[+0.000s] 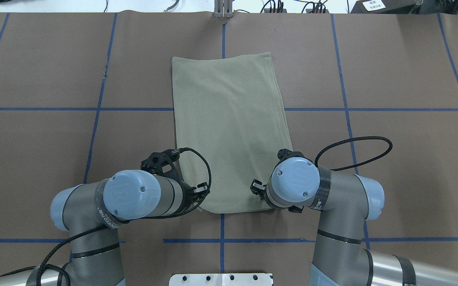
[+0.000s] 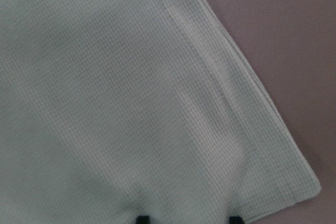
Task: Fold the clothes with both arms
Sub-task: 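Lift the near end with both grippers and fold it away from the robot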
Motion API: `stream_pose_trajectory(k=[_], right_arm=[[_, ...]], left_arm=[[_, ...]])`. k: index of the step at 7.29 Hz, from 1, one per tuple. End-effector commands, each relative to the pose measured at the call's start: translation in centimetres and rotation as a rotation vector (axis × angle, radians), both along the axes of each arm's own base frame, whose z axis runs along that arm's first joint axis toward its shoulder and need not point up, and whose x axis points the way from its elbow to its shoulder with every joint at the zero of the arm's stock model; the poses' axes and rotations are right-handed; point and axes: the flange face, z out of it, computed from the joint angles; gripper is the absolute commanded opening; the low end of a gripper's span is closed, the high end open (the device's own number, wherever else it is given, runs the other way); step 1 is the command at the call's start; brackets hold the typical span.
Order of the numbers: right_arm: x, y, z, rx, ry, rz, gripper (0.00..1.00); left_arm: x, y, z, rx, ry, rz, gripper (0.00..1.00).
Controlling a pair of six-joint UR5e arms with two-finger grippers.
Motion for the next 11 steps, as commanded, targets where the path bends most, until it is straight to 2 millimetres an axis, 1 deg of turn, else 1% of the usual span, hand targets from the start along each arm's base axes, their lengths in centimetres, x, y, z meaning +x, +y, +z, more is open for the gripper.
stream_pose_trajectory(k=[1, 4, 5, 6, 7, 8, 9, 10, 11], right_arm=[[0.1, -0.4, -1.0, 0.003, -0.016, 0.006, 0.0], [0.0, -0.5, -0.8, 0.001, -0.01, 0.008, 0.0], [0.0, -0.5, -1.0, -0.004, -0.014, 0.017, 0.0], [0.2, -0.5, -1.4, -0.004, -0.022, 0.02, 0.0], [0.7, -0.4, -1.8, -0.006, -0.033, 0.015, 0.0], [2.2, 0.3, -3.0, -0.003, -0.062, 0.008, 0.0], [3.3, 2.3, -4.6, -0.012, -0.098, -0.033, 0.0], [4.9, 4.6, -6.3, -0.029, -0.118, -0.079, 0.0], [6.8, 6.0, -7.8, -0.076, -0.122, -0.129, 0.0]], left_arm=[[0.0, 0.0, -0.2, 0.0, 0.003, 0.001, 0.0], [0.1, 0.1, -0.2, 0.001, 0.003, 0.003, 0.0], [0.1, 0.2, -0.2, 0.001, 0.005, 0.004, 0.0], [-0.3, 0.3, -0.5, 0.004, 0.012, 0.003, 0.0], [-1.4, 0.8, -1.3, 0.012, 0.035, 0.004, 0.0], [-1.7, 2.9, -2.8, 0.021, 0.064, 0.032, 0.0], [-2.2, 5.3, -2.1, 0.023, 0.065, 0.066, 0.0], [-3.4, 7.7, -2.0, 0.025, 0.079, 0.1, 0.0], [-5.0, 8.7, -2.2, 0.026, 0.085, 0.112, 0.0]])
